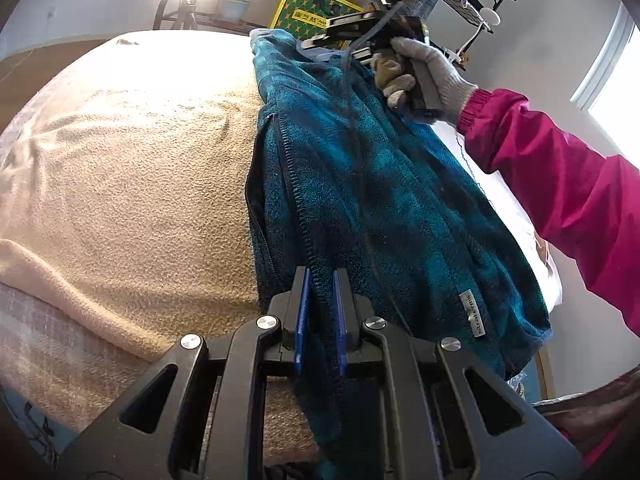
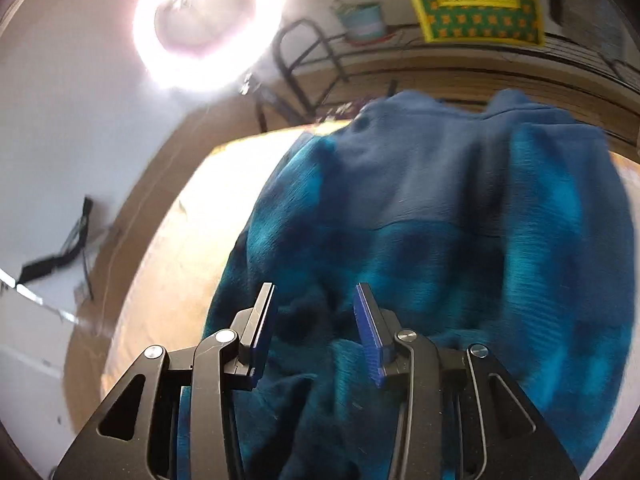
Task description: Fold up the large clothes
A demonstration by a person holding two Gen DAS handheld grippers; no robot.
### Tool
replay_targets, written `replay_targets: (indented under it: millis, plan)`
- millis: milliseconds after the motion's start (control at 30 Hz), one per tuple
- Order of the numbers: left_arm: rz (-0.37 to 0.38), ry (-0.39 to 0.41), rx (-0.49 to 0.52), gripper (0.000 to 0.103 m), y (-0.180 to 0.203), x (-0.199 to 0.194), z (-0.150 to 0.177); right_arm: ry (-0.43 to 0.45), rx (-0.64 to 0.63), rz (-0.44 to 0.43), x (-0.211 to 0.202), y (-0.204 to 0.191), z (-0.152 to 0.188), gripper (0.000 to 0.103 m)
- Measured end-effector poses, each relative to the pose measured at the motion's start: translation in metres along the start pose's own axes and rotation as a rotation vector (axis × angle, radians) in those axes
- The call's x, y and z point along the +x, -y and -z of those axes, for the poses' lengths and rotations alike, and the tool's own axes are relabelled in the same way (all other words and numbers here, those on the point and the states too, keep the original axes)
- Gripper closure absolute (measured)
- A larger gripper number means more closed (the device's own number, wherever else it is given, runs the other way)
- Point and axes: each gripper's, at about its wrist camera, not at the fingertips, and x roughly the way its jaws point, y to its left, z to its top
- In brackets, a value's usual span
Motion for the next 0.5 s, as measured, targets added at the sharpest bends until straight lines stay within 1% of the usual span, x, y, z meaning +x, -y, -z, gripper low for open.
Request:
replay_targets:
  millis: [133, 167, 200, 300, 333, 400, 433, 500]
  plan:
    - [-0.002, -0.002, 0.003, 0.094, 0.001, 0.0, 0.0, -0.031, -0.039, 0.012, 0.018, -0.01, 0.003, 0.065]
    - [-0.002, -0.003, 0.004, 0.094, 0.001, 0.0, 0.0, -0.045, -0.053, 0.03, 0.023, -0.012, 0.006, 0.071]
    - [-0.001, -0.003, 0.004, 0.094, 0.0, 0.0, -0.001, -0.049, -0.066, 0.051, 0.02, -0.016, 0.012, 0.093]
    - [-0.002, -0.001, 0.01, 0.094, 0.001, 0.0, -0.001, -0.026, -0.084, 0.094, 0.011, -0.019, 0.013, 0.097]
    - [-0.003, 0.001, 0.012, 0.094, 0.001, 0.0, 0.0, 0.0, -0.097, 0.12, 0.001, -0.021, 0.013, 0.098]
    - [-0.002, 0.004, 0.01, 0.094, 0.001, 0.0, 0.001, 0.023, -0.116, 0.164, -0.007, -0.02, 0.014, 0.098]
    - [-0.002, 0.004, 0.01, 0.094, 0.001, 0.0, 0.001, 0.009, -0.146, 0.208, -0.004, -0.019, 0.013, 0.098]
    - [-0.002, 0.002, 0.01, 0.094, 0.001, 0.0, 0.001, -0.053, -0.137, 0.268, 0.013, -0.012, 0.017, 0.098]
